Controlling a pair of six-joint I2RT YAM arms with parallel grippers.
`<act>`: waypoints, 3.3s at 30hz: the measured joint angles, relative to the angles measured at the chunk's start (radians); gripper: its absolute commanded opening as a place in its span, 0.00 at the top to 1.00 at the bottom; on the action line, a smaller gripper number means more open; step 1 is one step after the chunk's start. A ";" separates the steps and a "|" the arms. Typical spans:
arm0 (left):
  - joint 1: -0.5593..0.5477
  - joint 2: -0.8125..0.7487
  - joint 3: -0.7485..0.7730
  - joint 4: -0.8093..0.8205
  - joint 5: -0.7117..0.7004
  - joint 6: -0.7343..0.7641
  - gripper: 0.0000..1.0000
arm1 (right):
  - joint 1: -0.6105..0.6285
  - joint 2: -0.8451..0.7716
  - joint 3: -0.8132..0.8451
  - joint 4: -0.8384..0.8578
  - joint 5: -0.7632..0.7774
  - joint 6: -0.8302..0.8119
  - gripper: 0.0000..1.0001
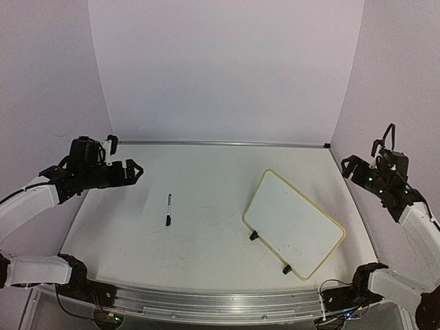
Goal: Write a sentence on the whiteboard
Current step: Move the whiteboard to the center of the board.
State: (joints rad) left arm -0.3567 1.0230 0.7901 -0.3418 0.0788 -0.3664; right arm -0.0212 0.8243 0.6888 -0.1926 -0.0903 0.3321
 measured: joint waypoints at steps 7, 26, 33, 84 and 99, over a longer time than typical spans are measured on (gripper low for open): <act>-0.339 0.053 -0.096 0.186 -0.018 0.008 0.01 | 0.000 0.025 0.002 -0.035 -0.042 0.003 0.02; -0.843 0.831 0.177 0.636 -0.132 0.117 0.34 | 0.000 0.050 0.025 -0.049 -0.074 0.014 0.02; -0.860 0.949 0.244 0.676 -0.143 0.148 0.40 | 0.000 0.040 0.025 -0.051 -0.076 0.018 0.02; -0.910 1.165 0.423 0.659 -0.457 0.091 1.00 | 0.000 0.037 0.035 -0.067 -0.095 0.014 0.02; -0.826 1.075 0.394 0.363 -0.750 -0.299 1.00 | 0.000 0.031 0.043 -0.072 -0.103 0.013 0.02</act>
State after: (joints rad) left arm -1.1829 2.0983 1.1843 0.0207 -0.6716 -0.6656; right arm -0.0212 0.8554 0.7315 -0.2642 -0.1929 0.3455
